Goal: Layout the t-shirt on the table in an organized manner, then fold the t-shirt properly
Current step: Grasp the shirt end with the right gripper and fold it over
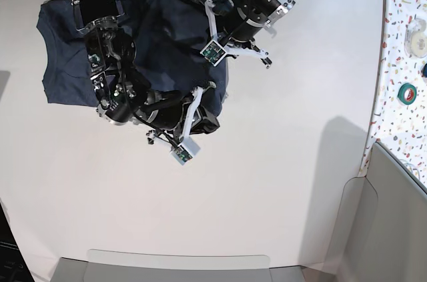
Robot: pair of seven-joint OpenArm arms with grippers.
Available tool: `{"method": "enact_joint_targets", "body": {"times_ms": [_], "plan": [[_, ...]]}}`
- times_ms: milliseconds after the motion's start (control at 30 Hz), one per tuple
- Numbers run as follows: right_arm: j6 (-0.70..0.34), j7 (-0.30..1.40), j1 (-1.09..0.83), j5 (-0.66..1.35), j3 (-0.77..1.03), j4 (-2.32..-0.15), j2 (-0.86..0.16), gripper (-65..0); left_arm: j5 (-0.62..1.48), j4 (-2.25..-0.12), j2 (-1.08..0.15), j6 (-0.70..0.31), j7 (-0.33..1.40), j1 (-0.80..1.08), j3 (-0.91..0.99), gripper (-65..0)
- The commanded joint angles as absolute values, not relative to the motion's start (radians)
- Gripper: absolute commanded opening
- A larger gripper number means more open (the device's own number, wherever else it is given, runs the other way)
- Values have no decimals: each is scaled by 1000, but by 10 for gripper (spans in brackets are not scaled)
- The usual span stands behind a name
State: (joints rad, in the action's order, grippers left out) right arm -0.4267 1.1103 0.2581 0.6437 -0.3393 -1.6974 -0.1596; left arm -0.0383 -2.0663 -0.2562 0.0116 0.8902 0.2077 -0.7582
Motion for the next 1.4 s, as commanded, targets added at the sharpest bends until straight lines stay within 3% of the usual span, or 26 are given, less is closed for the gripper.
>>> {"method": "enact_joint_targets", "body": {"times_ms": [0, 433, 700, 900, 1100, 1367], "plan": [[-433, 1087, 282, 656, -355, -1710, -165, -635, -39, -2086, -254, 18, 875, 206, -754, -650], [-433, 1089, 275, 656, -539, -1704, -199, -634, -39, -2086, -318, 21, 889, 254, -677, -650], [-433, 1081, 283, 650, -553, -1511, -214, -634, -39, -2086, -321, 19, 889, 288, -671, -650], [-433, 1079, 292, 496, -547, -1414, -171, -634, -39, -2086, -317, 13, 880, 325, -676, -650], [-433, 1079, 289, 360, -544, -1369, -125, -634, -38, -2086, -321, 13, 888, 328, -799, -650], [-429, 1079, 295, 343, -541, -1365, -114, -634, -38, -2086, -337, 13, 888, 328, -883, -650]]}}
